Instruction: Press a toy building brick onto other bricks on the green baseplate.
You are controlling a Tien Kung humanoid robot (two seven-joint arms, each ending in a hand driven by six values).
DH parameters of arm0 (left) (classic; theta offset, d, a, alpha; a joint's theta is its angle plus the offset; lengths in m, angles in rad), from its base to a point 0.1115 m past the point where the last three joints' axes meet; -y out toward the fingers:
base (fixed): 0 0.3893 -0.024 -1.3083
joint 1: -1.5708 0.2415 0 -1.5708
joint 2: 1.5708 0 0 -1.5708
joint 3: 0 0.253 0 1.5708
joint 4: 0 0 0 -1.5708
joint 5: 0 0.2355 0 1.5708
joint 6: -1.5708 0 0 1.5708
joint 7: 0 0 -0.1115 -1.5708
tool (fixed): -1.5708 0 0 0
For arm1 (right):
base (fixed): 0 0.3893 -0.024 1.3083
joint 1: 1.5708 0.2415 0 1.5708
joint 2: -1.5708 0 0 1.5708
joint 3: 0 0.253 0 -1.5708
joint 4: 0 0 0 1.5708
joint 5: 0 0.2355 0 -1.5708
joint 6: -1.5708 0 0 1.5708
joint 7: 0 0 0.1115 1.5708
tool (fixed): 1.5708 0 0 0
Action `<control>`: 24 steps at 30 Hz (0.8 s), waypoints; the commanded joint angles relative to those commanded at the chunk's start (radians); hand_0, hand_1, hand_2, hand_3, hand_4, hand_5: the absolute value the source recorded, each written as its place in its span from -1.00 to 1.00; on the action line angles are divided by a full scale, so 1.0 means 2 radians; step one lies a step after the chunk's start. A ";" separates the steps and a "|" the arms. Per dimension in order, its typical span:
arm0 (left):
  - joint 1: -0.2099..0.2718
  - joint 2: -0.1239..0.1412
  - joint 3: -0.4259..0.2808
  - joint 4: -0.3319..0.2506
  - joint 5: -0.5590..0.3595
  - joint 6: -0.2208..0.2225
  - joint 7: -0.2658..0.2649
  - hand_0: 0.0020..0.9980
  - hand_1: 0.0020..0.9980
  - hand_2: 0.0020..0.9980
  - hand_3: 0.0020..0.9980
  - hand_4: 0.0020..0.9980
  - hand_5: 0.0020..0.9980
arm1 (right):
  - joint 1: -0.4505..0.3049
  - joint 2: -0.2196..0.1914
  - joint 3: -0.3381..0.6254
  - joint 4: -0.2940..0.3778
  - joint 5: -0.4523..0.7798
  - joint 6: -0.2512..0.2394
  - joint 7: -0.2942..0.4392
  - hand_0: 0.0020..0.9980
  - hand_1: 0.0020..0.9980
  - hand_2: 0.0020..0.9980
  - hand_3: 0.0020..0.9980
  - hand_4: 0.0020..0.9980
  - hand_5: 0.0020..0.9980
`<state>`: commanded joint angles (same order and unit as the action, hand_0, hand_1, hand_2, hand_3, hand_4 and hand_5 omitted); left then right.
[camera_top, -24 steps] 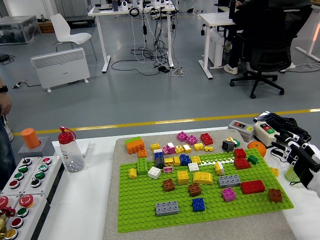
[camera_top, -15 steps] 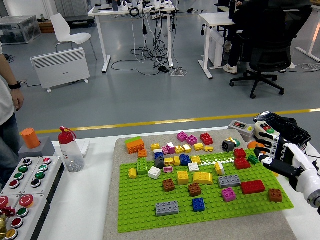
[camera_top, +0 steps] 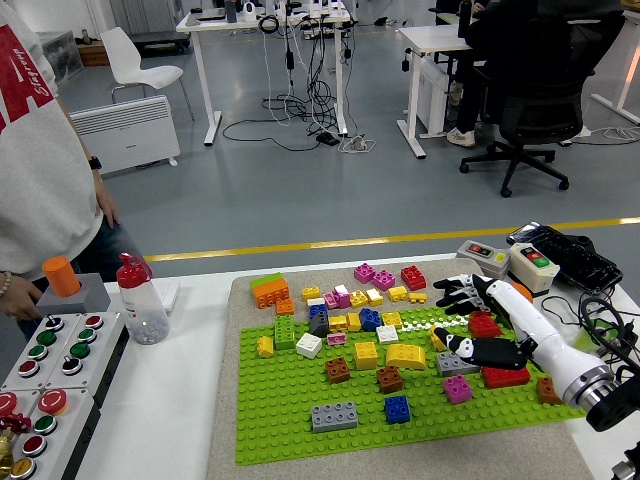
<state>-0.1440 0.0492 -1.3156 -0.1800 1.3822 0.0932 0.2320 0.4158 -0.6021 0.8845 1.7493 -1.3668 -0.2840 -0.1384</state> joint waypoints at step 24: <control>0.009 -0.001 0.000 0.000 0.005 -0.001 0.004 0.32 0.37 0.37 0.16 -0.41 1.00 | 0.119 0.071 -0.160 -0.035 -0.315 0.063 -0.059 -0.73 -0.74 -0.50 0.37 0.54 -0.53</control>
<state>-0.1257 0.0470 -1.3158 -0.1800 1.3917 0.0919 0.2392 0.6545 -0.4602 0.5644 1.6795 -1.9964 -0.1583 -0.2566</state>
